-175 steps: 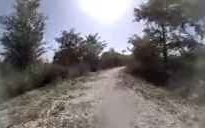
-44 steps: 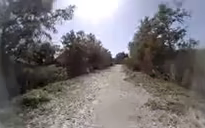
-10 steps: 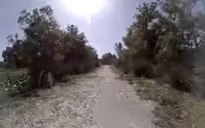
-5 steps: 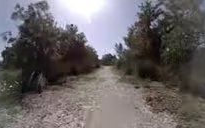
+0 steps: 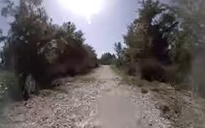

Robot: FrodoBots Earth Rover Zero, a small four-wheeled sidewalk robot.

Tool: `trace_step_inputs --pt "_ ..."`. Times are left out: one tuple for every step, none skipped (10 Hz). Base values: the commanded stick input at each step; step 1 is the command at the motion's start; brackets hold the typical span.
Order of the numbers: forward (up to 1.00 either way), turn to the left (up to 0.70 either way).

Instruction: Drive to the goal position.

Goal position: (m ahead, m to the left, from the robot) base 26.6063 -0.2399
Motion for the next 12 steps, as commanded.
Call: trace_step_inputs --pt "0.70 0.00" --pt "0.70 0.00" --pt "0.70 0.00" --pt "0.70 0.00" --pt "0.70 0.00" --pt "0.70 0.00" --pt "0.70 0.00" --pt "0.70 -0.18" --pt "0.70 -0.35" --pt "0.70 -0.35" --pt "0.70 -0.12" --pt "0.70 0.00"
